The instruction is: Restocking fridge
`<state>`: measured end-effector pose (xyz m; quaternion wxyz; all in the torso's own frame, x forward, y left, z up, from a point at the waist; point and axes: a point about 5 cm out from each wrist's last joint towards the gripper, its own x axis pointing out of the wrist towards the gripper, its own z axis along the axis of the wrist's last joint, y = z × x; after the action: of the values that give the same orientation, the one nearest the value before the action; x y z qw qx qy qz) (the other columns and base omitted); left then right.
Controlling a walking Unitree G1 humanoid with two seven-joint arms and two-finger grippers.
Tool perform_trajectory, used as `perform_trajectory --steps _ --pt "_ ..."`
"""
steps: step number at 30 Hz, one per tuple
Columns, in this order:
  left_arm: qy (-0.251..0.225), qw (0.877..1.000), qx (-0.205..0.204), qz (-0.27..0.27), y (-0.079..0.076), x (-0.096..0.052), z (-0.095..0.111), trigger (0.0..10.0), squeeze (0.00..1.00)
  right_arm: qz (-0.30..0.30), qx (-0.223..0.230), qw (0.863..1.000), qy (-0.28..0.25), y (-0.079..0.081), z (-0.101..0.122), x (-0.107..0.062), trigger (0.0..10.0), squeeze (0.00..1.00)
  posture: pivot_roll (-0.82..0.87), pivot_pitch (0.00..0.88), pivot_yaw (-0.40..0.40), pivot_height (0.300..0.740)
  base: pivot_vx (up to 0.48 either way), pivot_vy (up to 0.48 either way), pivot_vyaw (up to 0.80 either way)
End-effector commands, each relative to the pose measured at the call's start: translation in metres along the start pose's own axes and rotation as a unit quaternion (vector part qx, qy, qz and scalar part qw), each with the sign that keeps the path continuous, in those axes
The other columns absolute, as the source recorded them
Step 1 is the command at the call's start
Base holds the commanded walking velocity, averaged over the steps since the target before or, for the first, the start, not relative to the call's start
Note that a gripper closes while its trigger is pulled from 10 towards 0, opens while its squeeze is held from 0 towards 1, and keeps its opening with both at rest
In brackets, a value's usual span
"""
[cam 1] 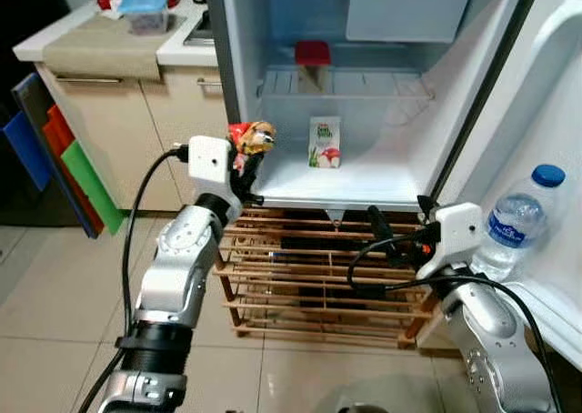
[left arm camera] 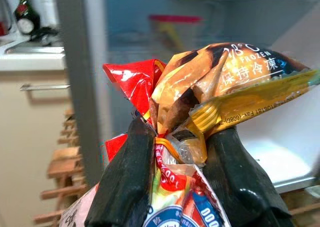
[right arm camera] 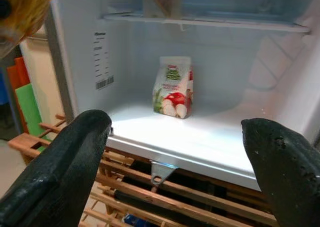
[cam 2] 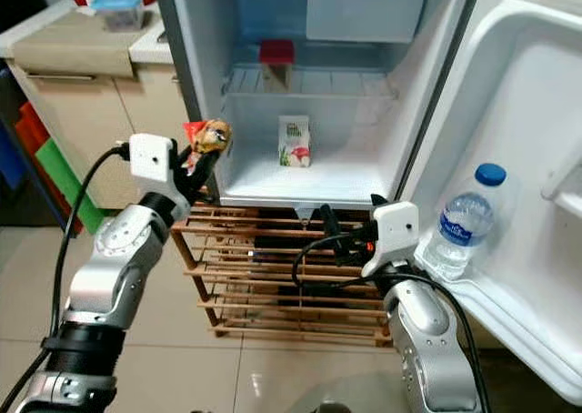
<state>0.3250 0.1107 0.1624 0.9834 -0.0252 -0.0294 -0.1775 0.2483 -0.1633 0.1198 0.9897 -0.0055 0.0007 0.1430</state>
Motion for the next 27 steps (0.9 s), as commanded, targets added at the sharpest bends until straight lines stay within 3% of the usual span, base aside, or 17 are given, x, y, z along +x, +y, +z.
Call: perform_trajectory --steps 1,15,22,27 --pt "-0.017 1.000 0.011 0.000 0.002 0.002 0.007 10.0 0.00 -0.002 0.000 1.000 -0.004 -0.001 0.003 0.002 10.0 0.00 -0.20 0.000 0.045 0.740 0.000 0.000 0.76" --pt "-0.022 0.998 0.023 -0.047 -0.011 0.013 0.012 10.0 0.00 0.001 -0.003 1.000 0.003 0.002 -0.001 0.004 10.0 0.00 -0.20 0.000 0.050 0.740 0.413 0.000 0.05" --pt "-0.001 0.999 0.032 -0.043 -0.009 0.018 0.006 10.0 0.00 0.002 -0.002 1.000 0.004 0.003 -0.002 0.003 10.0 0.00 -0.21 0.000 0.053 0.740 0.000 0.000 0.00" --pt "0.024 0.997 0.032 -0.064 -0.008 0.031 -0.003 10.0 0.00 0.003 -0.002 1.000 0.008 0.003 -0.004 0.000 10.0 0.00 -0.21 0.018 0.056 0.740 0.000 0.000 0.00"
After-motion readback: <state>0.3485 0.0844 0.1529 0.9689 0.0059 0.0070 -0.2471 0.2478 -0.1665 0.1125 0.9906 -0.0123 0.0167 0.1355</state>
